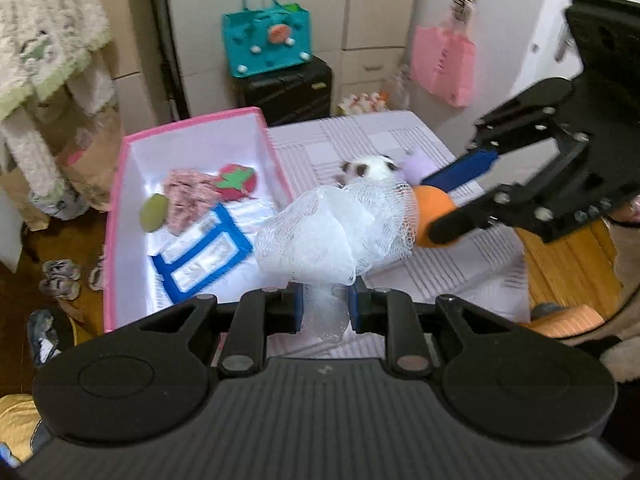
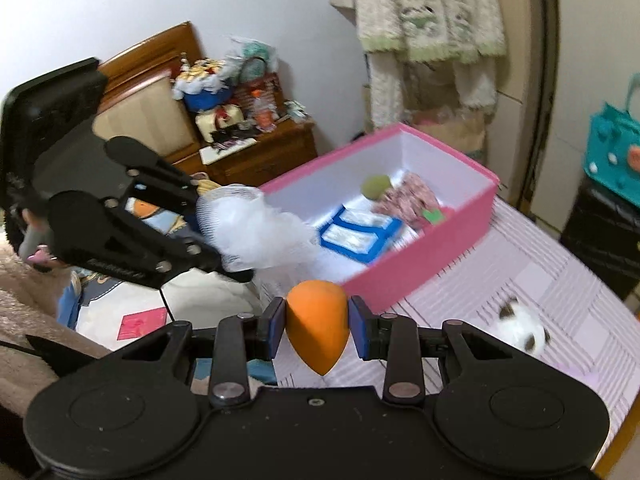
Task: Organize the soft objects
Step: 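Carry the mesh puff and orange sponge over the pink box with both grippers, then open both grippers to drop the puff and sponge into the box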
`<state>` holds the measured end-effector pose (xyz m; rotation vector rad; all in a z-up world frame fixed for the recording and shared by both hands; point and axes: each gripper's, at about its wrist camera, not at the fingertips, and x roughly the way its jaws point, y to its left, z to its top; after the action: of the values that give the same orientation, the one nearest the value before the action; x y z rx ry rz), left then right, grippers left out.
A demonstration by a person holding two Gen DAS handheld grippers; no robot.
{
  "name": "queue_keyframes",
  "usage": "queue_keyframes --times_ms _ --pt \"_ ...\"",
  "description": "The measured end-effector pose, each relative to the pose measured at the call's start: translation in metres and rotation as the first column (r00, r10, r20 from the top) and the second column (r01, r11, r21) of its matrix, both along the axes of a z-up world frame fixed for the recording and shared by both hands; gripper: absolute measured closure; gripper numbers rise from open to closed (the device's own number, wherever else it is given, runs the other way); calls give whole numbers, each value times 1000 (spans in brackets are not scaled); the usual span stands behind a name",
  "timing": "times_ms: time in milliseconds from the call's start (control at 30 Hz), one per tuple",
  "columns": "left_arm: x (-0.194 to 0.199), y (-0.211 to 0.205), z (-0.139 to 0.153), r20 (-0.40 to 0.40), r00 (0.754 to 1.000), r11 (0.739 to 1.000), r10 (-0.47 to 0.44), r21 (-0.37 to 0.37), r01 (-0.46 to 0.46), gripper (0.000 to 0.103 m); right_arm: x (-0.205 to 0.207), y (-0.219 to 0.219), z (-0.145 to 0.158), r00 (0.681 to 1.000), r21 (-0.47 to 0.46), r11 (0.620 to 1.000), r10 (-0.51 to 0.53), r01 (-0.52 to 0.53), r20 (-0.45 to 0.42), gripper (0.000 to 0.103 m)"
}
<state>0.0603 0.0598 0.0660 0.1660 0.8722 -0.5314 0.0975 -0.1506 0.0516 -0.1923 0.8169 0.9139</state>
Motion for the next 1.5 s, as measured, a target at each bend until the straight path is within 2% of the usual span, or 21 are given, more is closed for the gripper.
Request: queue_keyframes --times_ms 133,300,433,600,733,833,967,1100,1233,1400,1467,1500 --pt "14 19 4 25 998 998 63 9 -64 82 6 18 13 999 18 999 39 -40 20 64" --pt "30 37 15 114 984 989 137 42 -143 82 24 42 25 996 11 997 79 -80 37 64" --pt "49 49 12 157 972 979 178 69 -190 82 46 61 29 995 5 996 85 -86 48 64" --pt "90 59 -13 113 973 974 200 84 -210 82 83 82 15 998 -24 999 48 -47 50 64" --pt "115 58 -31 174 960 958 218 149 -245 82 115 96 -8 1000 -57 998 12 -11 13 64" --pt "131 56 -35 217 953 953 212 171 -251 82 134 104 -24 1000 -104 995 -14 15 15 64" --pt "151 55 -43 203 961 960 187 168 -222 82 153 112 -41 999 -159 987 -31 33 12 64" --pt "172 54 -64 117 976 963 182 181 -202 81 170 120 -60 999 -231 972 -41 45 18 64" --pt "178 50 -80 90 983 961 160 211 -176 81 187 124 -80 999 -273 961 -54 51 -2 63" --pt "175 52 -82 131 973 949 188 230 -214 70 196 125 -91 997 -273 959 -83 82 7 60" --pt "173 54 -81 110 977 957 180 209 -200 66 196 124 -91 996 -255 962 -92 92 12 56" --pt "175 55 -80 96 979 961 182 194 -198 59 196 123 -90 996 -246 965 -94 93 8 54"
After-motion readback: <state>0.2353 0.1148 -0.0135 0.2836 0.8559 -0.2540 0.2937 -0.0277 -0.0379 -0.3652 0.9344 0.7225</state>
